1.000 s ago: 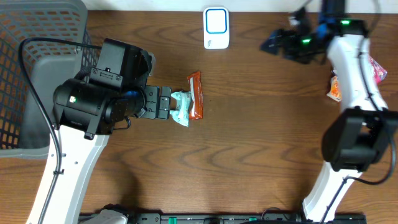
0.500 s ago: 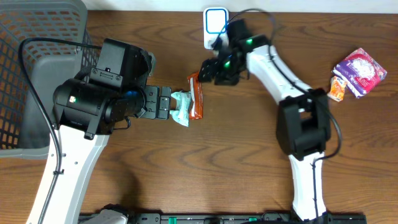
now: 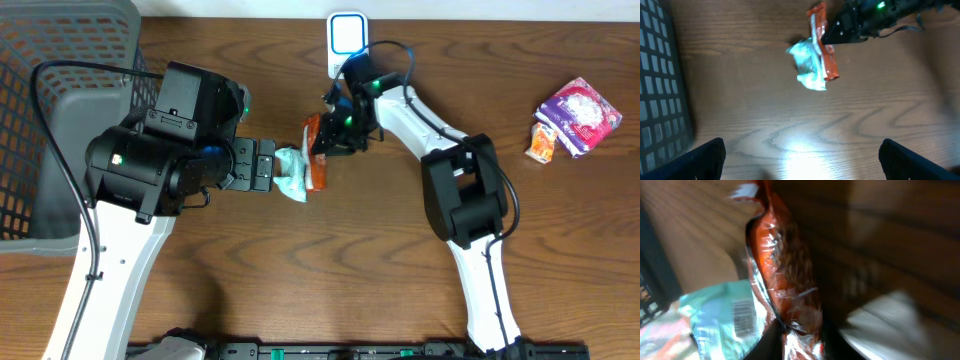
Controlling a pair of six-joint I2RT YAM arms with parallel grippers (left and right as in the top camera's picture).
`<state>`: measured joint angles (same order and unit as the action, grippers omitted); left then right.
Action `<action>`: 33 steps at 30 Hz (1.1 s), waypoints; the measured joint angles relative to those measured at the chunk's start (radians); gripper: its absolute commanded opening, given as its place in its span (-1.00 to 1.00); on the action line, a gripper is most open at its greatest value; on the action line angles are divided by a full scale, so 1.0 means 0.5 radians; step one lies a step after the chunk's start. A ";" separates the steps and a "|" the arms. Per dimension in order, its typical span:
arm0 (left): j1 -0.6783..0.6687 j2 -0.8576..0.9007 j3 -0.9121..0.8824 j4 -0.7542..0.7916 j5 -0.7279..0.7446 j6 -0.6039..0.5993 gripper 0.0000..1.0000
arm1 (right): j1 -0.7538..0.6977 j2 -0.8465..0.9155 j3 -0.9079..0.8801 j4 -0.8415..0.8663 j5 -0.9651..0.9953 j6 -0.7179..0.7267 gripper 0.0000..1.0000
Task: Scan the item barcode
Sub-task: 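Move the right gripper to the red snack bar under the left gripper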
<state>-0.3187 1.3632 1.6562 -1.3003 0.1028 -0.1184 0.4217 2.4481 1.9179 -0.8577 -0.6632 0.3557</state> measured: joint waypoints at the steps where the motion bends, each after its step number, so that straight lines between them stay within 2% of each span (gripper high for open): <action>1: 0.000 0.000 0.000 0.000 -0.001 0.000 0.96 | 0.007 0.010 0.000 0.010 -0.026 0.005 -0.83; 2: 0.000 0.000 0.000 0.000 -0.001 0.000 0.96 | 0.011 0.018 0.000 0.015 -0.050 0.008 -0.79; 7: 0.000 0.000 0.000 0.000 -0.001 0.000 0.96 | 0.014 0.031 0.000 0.051 -0.180 0.005 -0.28; 16: 0.000 0.000 0.000 0.000 -0.001 0.000 0.96 | -0.053 0.032 0.016 -0.017 -0.341 0.010 -0.03; 24: 0.000 0.000 0.000 0.001 -0.001 0.000 0.96 | -0.029 0.026 0.069 -0.056 -0.170 0.084 0.17; 26: 0.000 0.000 0.000 0.001 -0.001 0.000 0.96 | 0.023 0.011 0.079 -0.031 -0.072 0.122 0.10; 27: 0.000 0.000 0.000 0.000 -0.001 0.000 0.96 | 0.055 0.006 0.079 -0.010 -0.024 0.143 -0.12; 32: 0.000 0.000 0.000 0.001 0.000 0.000 0.95 | 0.220 0.002 0.089 0.014 0.209 0.270 -0.98; 33: 0.000 0.000 0.000 0.001 -0.001 -0.001 0.96 | 0.246 0.002 0.089 0.014 0.268 0.298 -0.98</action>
<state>-0.3187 1.3632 1.6562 -1.2999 0.1024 -0.1188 0.5446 2.4493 1.9625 -0.8505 -0.5293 0.5045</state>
